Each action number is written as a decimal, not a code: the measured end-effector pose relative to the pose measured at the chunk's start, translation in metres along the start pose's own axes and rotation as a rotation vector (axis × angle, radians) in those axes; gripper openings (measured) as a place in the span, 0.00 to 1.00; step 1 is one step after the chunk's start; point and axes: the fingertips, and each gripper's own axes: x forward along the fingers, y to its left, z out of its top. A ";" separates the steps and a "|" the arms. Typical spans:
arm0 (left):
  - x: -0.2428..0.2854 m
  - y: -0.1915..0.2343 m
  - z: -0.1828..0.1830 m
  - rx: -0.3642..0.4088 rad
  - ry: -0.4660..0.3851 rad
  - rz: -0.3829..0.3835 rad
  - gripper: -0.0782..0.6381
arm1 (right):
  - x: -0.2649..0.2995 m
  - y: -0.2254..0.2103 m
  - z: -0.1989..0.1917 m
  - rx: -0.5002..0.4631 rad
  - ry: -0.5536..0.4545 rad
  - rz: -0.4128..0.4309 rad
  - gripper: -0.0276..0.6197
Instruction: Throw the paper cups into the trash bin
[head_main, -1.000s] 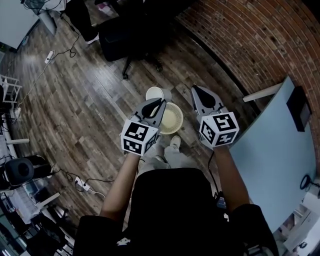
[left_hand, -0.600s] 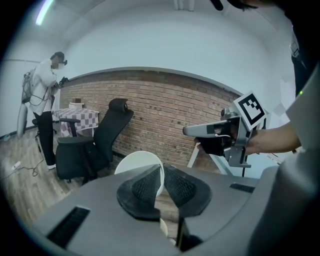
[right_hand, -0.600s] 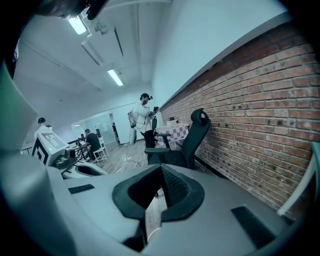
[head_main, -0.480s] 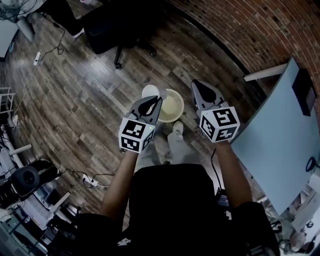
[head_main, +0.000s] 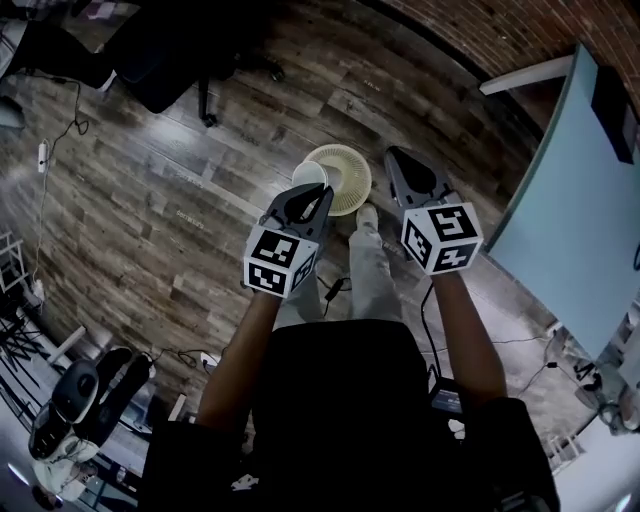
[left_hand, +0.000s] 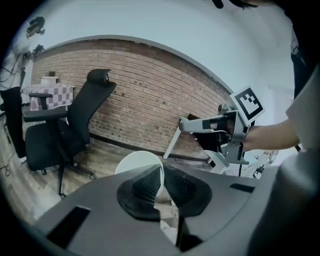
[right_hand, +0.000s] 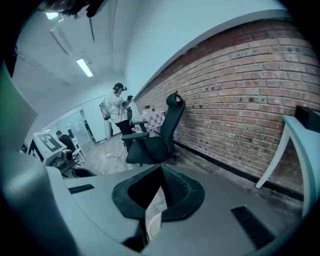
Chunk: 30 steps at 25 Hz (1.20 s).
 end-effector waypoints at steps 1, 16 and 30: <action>0.003 0.003 -0.004 0.007 0.018 -0.023 0.15 | 0.001 -0.001 -0.007 0.016 0.010 -0.021 0.05; 0.092 0.032 -0.068 0.166 0.206 -0.240 0.15 | 0.033 -0.028 -0.122 0.186 0.105 -0.195 0.05; 0.149 0.041 -0.165 0.170 0.330 -0.265 0.15 | 0.067 -0.052 -0.228 0.283 0.154 -0.228 0.05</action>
